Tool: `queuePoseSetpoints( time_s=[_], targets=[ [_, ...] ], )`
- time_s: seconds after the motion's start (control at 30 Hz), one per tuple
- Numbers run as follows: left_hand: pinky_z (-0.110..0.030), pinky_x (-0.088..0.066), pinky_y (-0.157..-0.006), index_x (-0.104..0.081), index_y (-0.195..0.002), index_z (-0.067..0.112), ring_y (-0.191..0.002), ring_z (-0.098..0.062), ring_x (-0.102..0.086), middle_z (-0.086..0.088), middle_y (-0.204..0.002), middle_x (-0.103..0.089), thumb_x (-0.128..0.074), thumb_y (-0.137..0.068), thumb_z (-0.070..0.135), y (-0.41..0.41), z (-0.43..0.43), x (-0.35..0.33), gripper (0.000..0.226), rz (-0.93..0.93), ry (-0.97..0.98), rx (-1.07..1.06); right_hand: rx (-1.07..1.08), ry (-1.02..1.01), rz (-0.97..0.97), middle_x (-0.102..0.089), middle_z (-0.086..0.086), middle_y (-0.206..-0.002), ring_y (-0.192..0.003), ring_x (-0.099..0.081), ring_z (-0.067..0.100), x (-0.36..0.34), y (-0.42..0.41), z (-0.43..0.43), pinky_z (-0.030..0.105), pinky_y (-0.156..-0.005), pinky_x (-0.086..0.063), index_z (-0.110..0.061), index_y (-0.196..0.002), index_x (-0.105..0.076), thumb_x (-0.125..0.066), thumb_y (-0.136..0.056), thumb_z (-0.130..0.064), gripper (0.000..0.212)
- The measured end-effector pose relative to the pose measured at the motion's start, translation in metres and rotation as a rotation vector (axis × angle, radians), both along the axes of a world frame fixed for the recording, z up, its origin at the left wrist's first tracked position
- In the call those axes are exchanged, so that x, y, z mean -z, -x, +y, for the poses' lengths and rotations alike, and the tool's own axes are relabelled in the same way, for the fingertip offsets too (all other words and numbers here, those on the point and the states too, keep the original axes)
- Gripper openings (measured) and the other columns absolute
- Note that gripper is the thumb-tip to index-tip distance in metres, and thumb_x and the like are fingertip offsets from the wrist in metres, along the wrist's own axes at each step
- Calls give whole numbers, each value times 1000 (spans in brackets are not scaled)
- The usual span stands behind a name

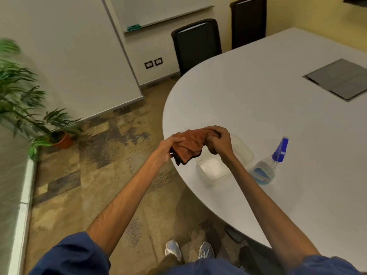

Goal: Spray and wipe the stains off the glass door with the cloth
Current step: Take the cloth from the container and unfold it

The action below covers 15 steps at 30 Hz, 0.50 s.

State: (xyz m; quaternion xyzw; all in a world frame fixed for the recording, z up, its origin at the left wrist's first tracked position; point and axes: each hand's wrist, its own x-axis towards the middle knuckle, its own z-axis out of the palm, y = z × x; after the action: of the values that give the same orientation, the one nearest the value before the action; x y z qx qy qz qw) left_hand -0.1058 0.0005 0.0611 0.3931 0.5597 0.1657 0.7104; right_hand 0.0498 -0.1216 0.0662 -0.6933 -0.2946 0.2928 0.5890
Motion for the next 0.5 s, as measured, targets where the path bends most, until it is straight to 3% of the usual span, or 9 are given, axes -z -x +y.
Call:
queuePoseSetpoints(
  time_s=[0.13, 0.23, 0.3, 0.4, 0.5],
  targets=[
    [-30, -58, -66, -63, -112, -5, -89, -25, -70, -12, -99, -74, -83, -67, -5, 51, -6, -2, 49, -75, -116, -236, -75, 8, 418, -70, 4, -85, -74, -68, 15, -6, 33, 18, 16, -54, -52, -8, -102, -70, -55, -85, 3, 25],
    [-21, -55, -51, -65, -92, 4, -74, -16, -69, -3, -81, -74, -79, -69, -10, 95, -15, -7, 30, -126, -201, -338, -126, 25, 620, -67, 5, -84, -74, -67, 15, -5, 68, 27, 21, -56, -52, -3, -104, -66, -65, -89, -8, 16],
    [-20, -55, -51, -65, -99, 4, -74, -14, -71, -4, -88, -72, -78, -72, -11, 126, -24, -12, 33, -162, -242, -389, -237, 99, 547, -65, 6, -90, -82, -62, 19, -2, 94, 33, 24, -66, -52, -6, -99, -65, -74, -84, -13, 19],
    [-17, -54, -52, -61, -110, 8, -70, -5, -71, 0, -94, -70, -76, -76, -9, 175, -42, -18, 41, -169, -295, -461, -341, 181, 430, -66, 5, -106, -89, -64, 15, -2, 139, 38, 25, -69, -53, -9, -115, -63, -84, -74, -13, 46],
    [-23, -57, -73, -56, -127, 10, -96, -16, -67, -1, -110, -67, -77, -78, -4, 228, -67, -20, 55, -95, -384, -522, -410, 170, 275, -61, 1, -116, -98, -62, 16, -8, 188, 36, 23, -72, -51, -14, -122, -58, -89, -66, -13, 64]
  ],
)
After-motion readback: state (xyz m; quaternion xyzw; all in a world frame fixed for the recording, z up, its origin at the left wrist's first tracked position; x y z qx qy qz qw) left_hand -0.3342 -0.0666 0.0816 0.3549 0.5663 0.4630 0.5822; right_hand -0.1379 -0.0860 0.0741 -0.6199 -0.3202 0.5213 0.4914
